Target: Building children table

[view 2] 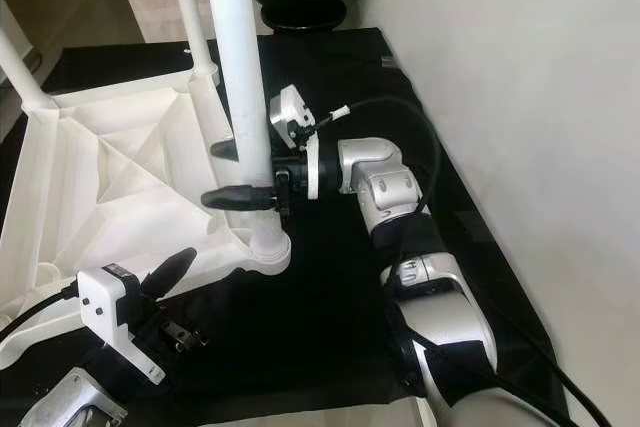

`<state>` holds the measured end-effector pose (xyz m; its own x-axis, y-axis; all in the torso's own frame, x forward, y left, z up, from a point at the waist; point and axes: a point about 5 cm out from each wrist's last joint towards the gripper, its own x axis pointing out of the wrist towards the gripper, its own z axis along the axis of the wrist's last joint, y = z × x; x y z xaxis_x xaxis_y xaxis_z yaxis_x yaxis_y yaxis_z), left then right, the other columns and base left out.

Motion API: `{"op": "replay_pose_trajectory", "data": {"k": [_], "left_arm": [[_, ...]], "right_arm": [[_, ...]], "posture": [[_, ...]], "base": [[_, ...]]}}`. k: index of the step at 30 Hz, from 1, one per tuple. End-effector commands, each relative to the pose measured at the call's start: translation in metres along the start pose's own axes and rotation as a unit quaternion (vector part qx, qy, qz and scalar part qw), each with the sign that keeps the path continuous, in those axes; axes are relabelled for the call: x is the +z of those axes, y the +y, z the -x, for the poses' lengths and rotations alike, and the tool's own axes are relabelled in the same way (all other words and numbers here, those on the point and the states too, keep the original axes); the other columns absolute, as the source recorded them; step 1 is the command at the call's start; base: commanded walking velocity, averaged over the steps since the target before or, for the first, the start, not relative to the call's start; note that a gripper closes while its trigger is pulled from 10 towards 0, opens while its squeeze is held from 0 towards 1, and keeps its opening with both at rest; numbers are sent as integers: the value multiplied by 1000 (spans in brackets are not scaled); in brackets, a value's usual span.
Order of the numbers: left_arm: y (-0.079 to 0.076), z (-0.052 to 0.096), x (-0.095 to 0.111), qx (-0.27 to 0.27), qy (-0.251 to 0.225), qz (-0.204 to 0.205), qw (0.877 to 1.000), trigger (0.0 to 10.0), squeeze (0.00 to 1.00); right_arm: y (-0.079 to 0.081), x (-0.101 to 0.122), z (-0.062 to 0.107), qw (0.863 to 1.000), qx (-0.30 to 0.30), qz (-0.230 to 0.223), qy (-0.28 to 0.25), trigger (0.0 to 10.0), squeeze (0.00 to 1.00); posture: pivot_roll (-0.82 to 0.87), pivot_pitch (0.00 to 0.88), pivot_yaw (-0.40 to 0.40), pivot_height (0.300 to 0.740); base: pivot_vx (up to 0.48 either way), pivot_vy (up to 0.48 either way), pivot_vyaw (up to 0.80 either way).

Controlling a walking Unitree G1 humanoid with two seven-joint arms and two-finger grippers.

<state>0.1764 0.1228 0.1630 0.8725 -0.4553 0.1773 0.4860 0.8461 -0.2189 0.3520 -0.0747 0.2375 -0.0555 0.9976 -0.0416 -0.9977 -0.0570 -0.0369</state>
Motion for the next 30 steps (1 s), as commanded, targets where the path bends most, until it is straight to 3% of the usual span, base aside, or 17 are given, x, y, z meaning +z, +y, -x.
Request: {"op": "replay_pose_trajectory", "data": {"k": [1, 9, 11, 13, 15, 16, 17, 18, 19, 20, 24, 25, 26, 30], "left_arm": [[-1, 2, -2, 5, 9, 4, 1000, 10000, 0], [-2, 2, -3, 4, 9, 6, 1000, 10000, 0], [-2, 1, -3, 3, 9, 6, 1000, 10000, 0], [-2, 1, -3, 2, 7, 8, 1000, 10000, 0], [-2, 1, -3, 2, 7, 8, 1000, 10000, 0], [-2, 0, -3, 2, 6, 8, 1000, 10000, 0], [-2, 0, -3, 2, 6, 8, 1000, 10000, 0], [-2, 1, -2, 3, 5, 7, 1000, 10000, 0], [-2, 1, -2, 3, 5, 7, 1000, 10000, 0], [-1, 1, -2, 1, 6, 7, 1000, 10000, 0], [-1, 1, -2, 1, 6, 7, 1000, 10000, 0], [0, 1, -2, -2, 8, 8, 1000, 10000, 0], [0, 0, -3, -10, 10, 6, 1000, 10000, 0], [0, -2, -4, -15, 11, 6, 1000, 10000, 0]], "right_arm": [[1, 1, -8, 1000, 29, 4, 0, 0, 0], [-1, -3, 0, 1000, 22, 6, 12, 0, 0], [-3, -7, 4, 1000, -5, 14, 19, 0, 0], [2, -27, 15, 994, -103, 19, 34, 0, 0], [2, -27, 15, 994, -103, 19, 34, 0, 0], [5, -35, 18, 989, -140, 17, 39, 0, 0], [5, -35, 18, 989, -140, 17, 39, 0, 0], [10, -51, 21, 968, -242, 6, 65, 0, 0], [10, -51, 21, 968, -242, 6, 65, 0, 0], [26, -66, 26, 922, -372, 22, 105, 0, 0], [26, -66, 26, 922, -372, 22, 105, 0, 0], [41, -73, 28, 881, -456, 21, 121, 0, 0], [46, -75, 28, 856, -502, 19, 125, 0, 0], [44, -71, 22, 854, -506, 17, 119, 0, 0]], "posture": [[59, 110, 6, 740], [51, 115, 3, 740], [50, 113, -7, 740], [38, 124, -22, 740], [38, 124, -22, 740], [38, 124, -22, 740], [38, 124, -22, 740], [40, 131, -32, 740], [40, 131, -32, 740], [31, 137, -24, 740], [31, 137, -24, 740], [14, 128, -10, 740], [22, 114, -20, 740], [19, 113, -22, 740]], "base": [[0, 0, 0], [0, 0, 0], [0, 0, 0], [0, 0, 0], [0, 0, 0], [0, 0, 0], [0, 0, 0], [0, 0, 0], [0, 0, 0], [0, 0, 0], [0, 0, 0], [0, 0, 0], [0, 0, 0], [0, 0, 0]]}}
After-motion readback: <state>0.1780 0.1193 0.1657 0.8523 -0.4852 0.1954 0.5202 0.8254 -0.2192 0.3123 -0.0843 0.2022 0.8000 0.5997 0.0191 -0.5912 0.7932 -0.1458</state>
